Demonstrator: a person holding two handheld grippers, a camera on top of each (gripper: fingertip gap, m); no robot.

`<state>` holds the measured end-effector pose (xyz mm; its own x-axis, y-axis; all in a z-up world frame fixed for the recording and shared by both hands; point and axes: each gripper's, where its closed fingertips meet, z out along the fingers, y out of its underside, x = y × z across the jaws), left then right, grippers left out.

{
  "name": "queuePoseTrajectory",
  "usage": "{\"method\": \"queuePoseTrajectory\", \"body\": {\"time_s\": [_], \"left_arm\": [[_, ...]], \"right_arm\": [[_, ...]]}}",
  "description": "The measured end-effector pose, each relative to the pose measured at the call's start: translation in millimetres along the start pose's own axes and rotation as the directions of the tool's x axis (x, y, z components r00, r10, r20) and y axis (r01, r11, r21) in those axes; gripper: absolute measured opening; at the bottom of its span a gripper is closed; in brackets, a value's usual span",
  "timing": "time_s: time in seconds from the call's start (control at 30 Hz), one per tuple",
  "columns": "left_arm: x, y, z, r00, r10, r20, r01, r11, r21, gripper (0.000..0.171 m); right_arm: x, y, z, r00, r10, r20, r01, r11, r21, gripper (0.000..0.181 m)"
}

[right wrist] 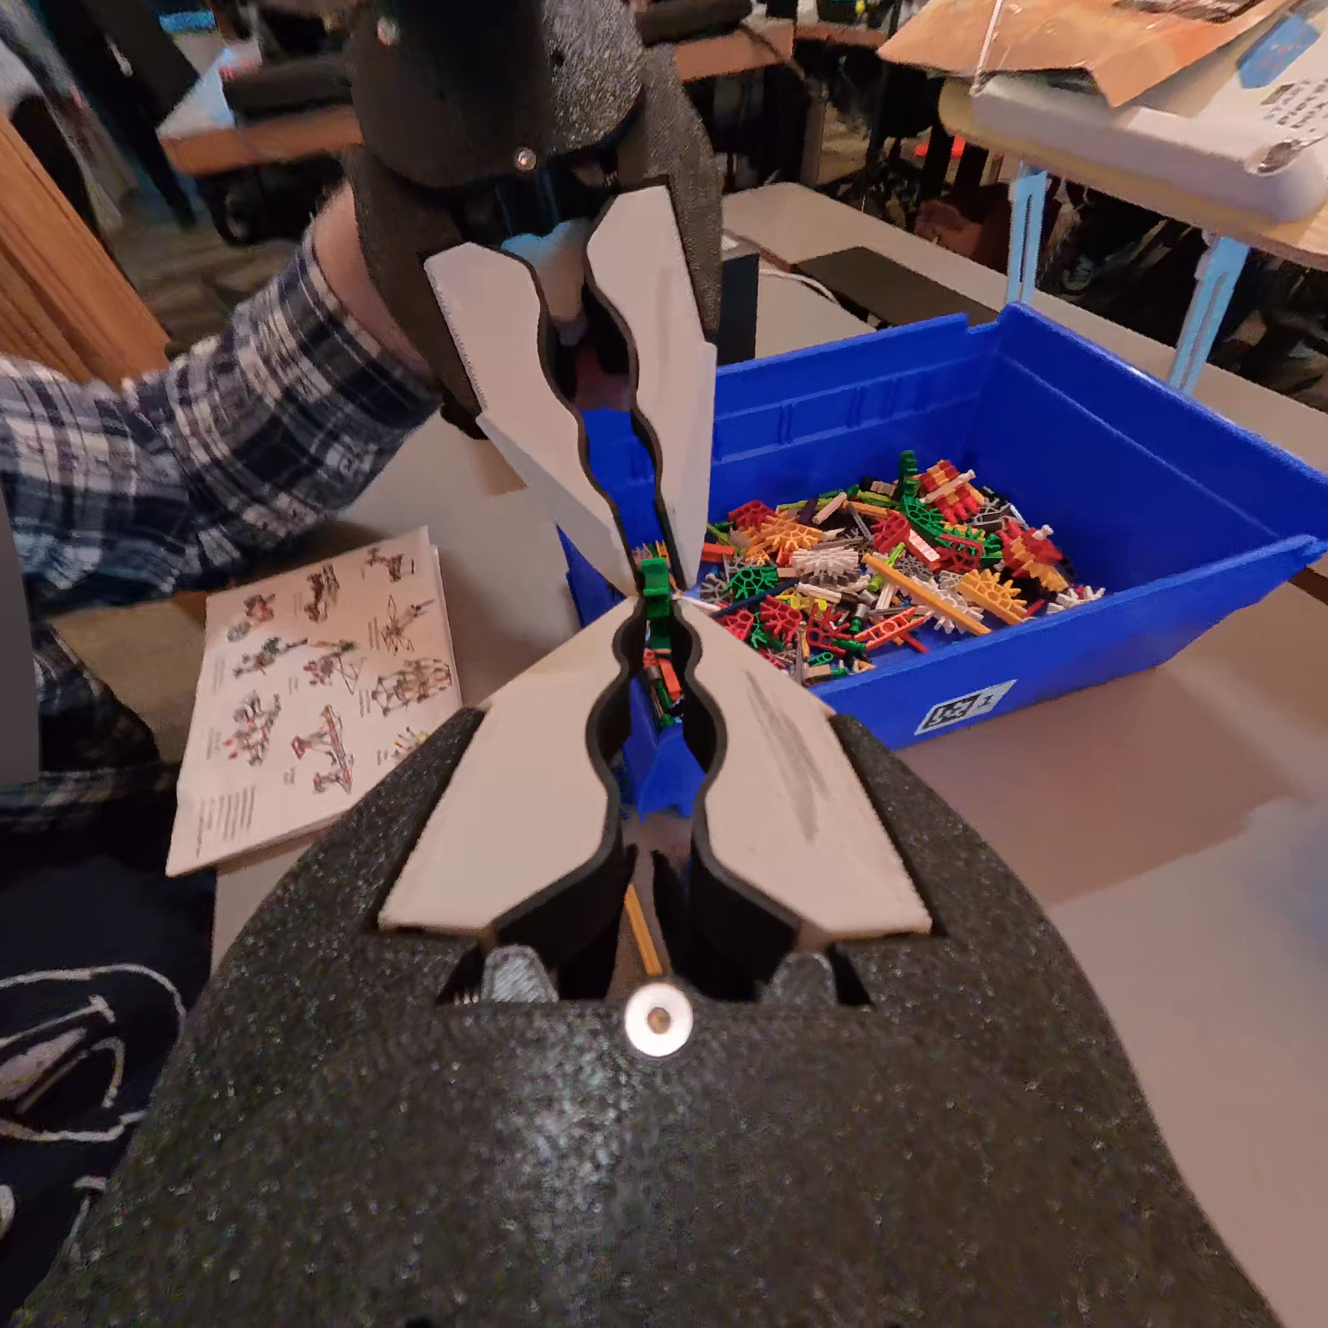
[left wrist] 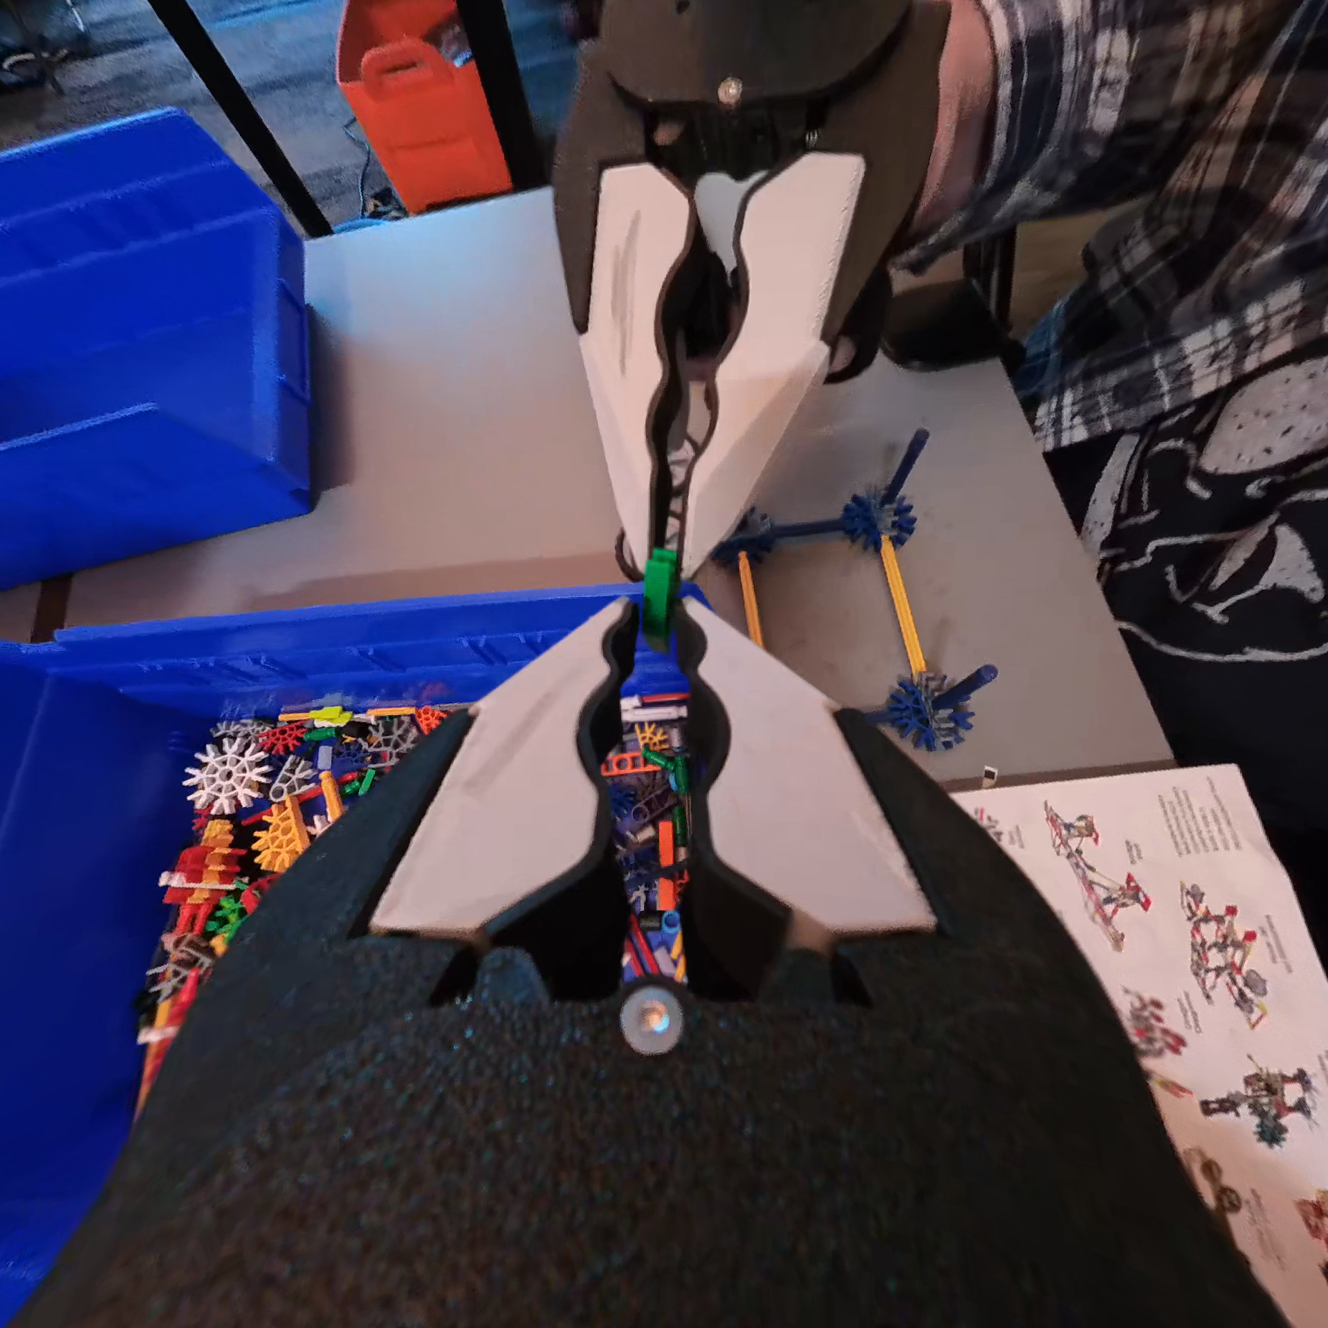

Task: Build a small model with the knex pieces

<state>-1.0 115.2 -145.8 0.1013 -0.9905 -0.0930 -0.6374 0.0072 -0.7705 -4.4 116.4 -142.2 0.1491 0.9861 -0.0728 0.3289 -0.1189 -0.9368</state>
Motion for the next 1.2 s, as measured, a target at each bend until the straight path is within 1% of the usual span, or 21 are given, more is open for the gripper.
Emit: {"method": "queuePoseTrajectory", "body": {"time_s": [0.03,0.1,0.17,0.23,0.3,0.4,0.5,0.6,0.67,0.7,0.77,0.87,0.97,1.03,1.13,1.2], "left_arm": [[-3.4,-1.0,-2.0,1.000,-0.015,0.006,0.015,1.000,0.016,0.011],[-9.0,-4.1,-4.8,0.999,-0.043,0.016,0.042,0.998,0.049,0.012],[-8.7,-10.5,-5.0,0.998,-0.063,-0.006,0.063,0.993,0.097,0.013],[-10.4,-14.3,-2.1,0.997,-0.079,-0.010,0.080,0.989,0.126,0.012],[-10.2,-17.2,0.2,0.997,-0.080,-0.020,0.082,0.985,0.151,0.006],[-10.4,-21.6,-1.6,0.993,-0.106,-0.049,0.113,0.975,0.191,0.006],[-11.4,-21.1,-1.3,0.993,-0.110,-0.051,0.118,0.974,0.195,0.006],[-9.5,-19.8,-0.7,0.994,-0.101,-0.050,0.108,0.978,0.176,0.006],[-7.7,-15.5,-1.4,0.997,-0.075,-0.024,0.077,0.989,0.124,0.012],[-5.4,-13.8,-2.9,0.998,-0.066,-0.016,0.068,0.993,0.101,0.013],[-4.0,-6.9,-5.5,0.999,-0.041,0.036,0.039,0.999,0.037,0.014],[16.1,2.0,-7.5,0.999,-0.032,0.025,0.032,0.999,-0.010,0.022],[37.7,19.9,-7.3,0.998,-0.033,0.050,0.036,0.997,-0.075,0.024],[60.3,27.7,-7.1,0.998,-0.054,0.039,0.057,0.995,-0.077,0.024],[87.9,39.9,-2.1,0.995,-0.078,0.064,0.082,0.994,-0.075,0.028],[102.2,42.4,4.1,0.992,-0.103,0.078,0.106,0.994,-0.035,0.030]], "right_arm": [[2.9,-2.4,-2.3,1.000,0.027,-0.003,-0.027,0.999,0.024,0.004],[8.4,-7.6,-7.3,0.997,0.078,-0.003,-0.077,0.994,0.078,0.004],[10.4,-12.6,-10.9,0.992,0.127,0.016,-0.128,0.983,0.130,0.004],[10.2,-15.9,-12.6,0.988,0.150,0.030,-0.153,0.974,0.167,0.004],[10.6,-17.4,-13.3,0.987,0.159,0.034,-0.163,0.969,0.185,0.004],[11.9,-20.5,-16.4,0.979,0.192,0.063,-0.202,0.955,0.219,0.004],[12.7,-20.8,-16.8,0.977,0.200,0.072,-0.212,0.952,0.220,0.004],[11.8,-20.2,-16.8,0.984,0.169,0.064,-0.178,0.966,0.189,0.004],[8.0,-19.9,-18.6,0.988,0.139,0.074,-0.149,0.976,0.161,0.005],[5.7,-18.8,-19.5,0.989,0.125,0.080,-0.135,0.980,0.144,0.004],[2.7,-12.8,-20.7,0.993,0.092,0.070,-0.098,0.991,0.090,0.004],[-14.2,4.4,-21.3,0.994,0.041,0.106,-0.038,0.999,-0.030,0.005],[-32.3,25.7,-19.3,0.989,0.014,0.148,0.005,0.991,-0.132,0.005],[-43.2,38.5,-17.6,0.984,0.021,0.176,0.011,0.985,-0.175,0.005],[-56.0,50.3,-15.2,0.978,0.042,0.203,0.000,0.980,-0.200,0.005],[-63.5,57.5,-13.1,0.973,0.060,0.224,-0.009,0.975,-0.224,0.005]]}}
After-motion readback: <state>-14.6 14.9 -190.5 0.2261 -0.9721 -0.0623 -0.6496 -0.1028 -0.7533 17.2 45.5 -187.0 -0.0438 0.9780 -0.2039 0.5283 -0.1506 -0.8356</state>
